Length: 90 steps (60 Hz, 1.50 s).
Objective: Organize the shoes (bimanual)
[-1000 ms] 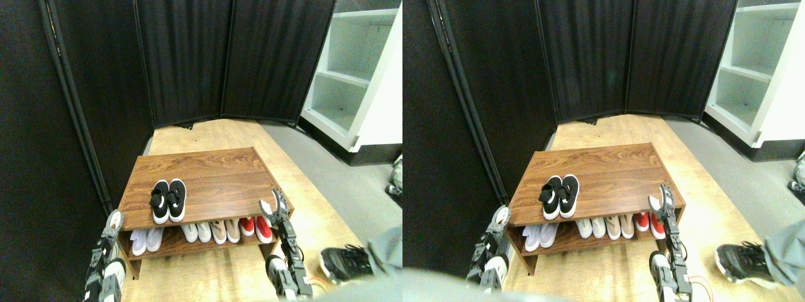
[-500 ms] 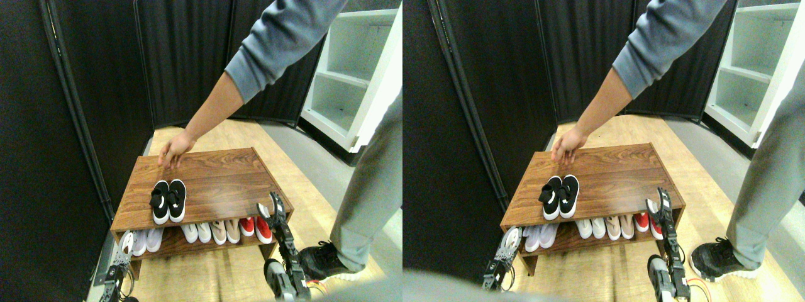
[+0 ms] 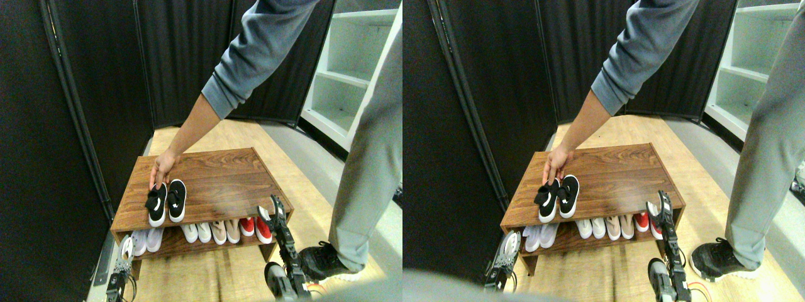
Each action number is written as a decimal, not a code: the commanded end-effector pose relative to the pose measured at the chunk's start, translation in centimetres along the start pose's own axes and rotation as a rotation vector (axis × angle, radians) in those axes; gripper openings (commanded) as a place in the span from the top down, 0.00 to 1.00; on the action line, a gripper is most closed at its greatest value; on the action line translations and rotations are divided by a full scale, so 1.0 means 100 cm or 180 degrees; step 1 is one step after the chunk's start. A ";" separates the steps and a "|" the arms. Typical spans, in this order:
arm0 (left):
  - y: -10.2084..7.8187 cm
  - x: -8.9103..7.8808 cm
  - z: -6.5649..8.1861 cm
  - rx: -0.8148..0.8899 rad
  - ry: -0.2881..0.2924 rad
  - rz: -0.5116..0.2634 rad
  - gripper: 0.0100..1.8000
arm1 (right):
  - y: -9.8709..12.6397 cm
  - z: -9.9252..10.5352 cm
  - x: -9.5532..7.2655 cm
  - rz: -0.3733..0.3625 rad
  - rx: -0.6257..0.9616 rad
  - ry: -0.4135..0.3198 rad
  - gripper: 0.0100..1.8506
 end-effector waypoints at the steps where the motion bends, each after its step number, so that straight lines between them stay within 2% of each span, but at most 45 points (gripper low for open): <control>1: -0.017 -0.003 0.001 -0.0036 -0.0078 -0.0243 1.00 | 0.005 0.008 0.000 0.0108 -0.0041 -0.0111 0.79; 14: -0.020 -0.003 -0.009 -0.0189 -0.0056 -0.0157 1.00 | 0.005 0.007 0.000 0.0126 -0.0047 -0.0098 0.79; 31: -0.016 0.000 -0.020 -0.0244 -0.0240 -0.0109 1.00 | 0.004 0.009 -0.001 0.0117 -0.0052 -0.0091 0.79; 32: -0.016 -0.001 -0.020 -0.0252 -0.0225 -0.0086 0.97 | 0.004 0.009 -0.001 0.0128 -0.0054 -0.0092 0.79; 33: -0.015 -0.001 -0.020 -0.0261 -0.0185 -0.0037 0.83 | 0.004 0.010 -0.002 0.0151 -0.0054 -0.0095 0.80; 34: -0.015 -0.001 -0.020 -0.0261 -0.0185 -0.0037 0.83 | 0.004 0.010 -0.002 0.0151 -0.0054 -0.0095 0.80; 35: -0.014 -0.001 -0.021 -0.0233 -0.0144 -0.0024 0.66 | 0.004 0.010 -0.001 0.0142 -0.0049 -0.0094 0.80; 36: -0.013 -0.001 -0.021 -0.0222 -0.0135 -0.0012 0.57 | 0.004 0.010 -0.001 0.0140 -0.0046 -0.0093 0.80; 38: -0.012 0.001 -0.022 -0.0198 -0.0140 0.0076 0.31 | 0.003 0.009 -0.001 0.0153 -0.0041 -0.0097 0.79; 39: -0.011 0.003 -0.023 -0.0174 -0.0116 0.0087 0.24 | 0.004 0.009 -0.001 0.0159 -0.0048 -0.0097 0.79; 40: -0.011 0.003 -0.023 -0.0174 -0.0116 0.0087 0.24 | 0.004 0.009 -0.001 0.0159 -0.0048 -0.0097 0.79; 44: -0.008 0.010 -0.025 -0.0132 -0.0175 0.0125 0.14 | 0.005 0.009 -0.001 0.0174 -0.0013 -0.0100 0.79; 55: 0.008 0.028 -0.028 -0.0166 -0.0229 0.0208 0.07 | 0.005 0.010 -0.001 0.0157 -0.0003 -0.0086 0.79; 66: 0.020 0.041 -0.029 -0.0127 -0.0097 0.0302 0.08 | 0.003 0.010 0.000 0.0168 -0.0016 -0.0092 0.80; 67: 0.022 0.047 -0.030 -0.0126 -0.0071 0.0292 0.10 | 0.003 0.010 0.001 0.0191 -0.0018 -0.0100 0.80; 82: 0.018 0.078 -0.028 -0.0207 -0.0004 0.0298 0.12 | 0.003 0.011 0.001 0.0094 -0.0057 -0.0075 0.79; 90: 0.013 0.090 -0.025 -0.0154 -0.0018 0.0303 0.13 | 0.002 0.011 0.001 0.0135 -0.0041 -0.0101 0.80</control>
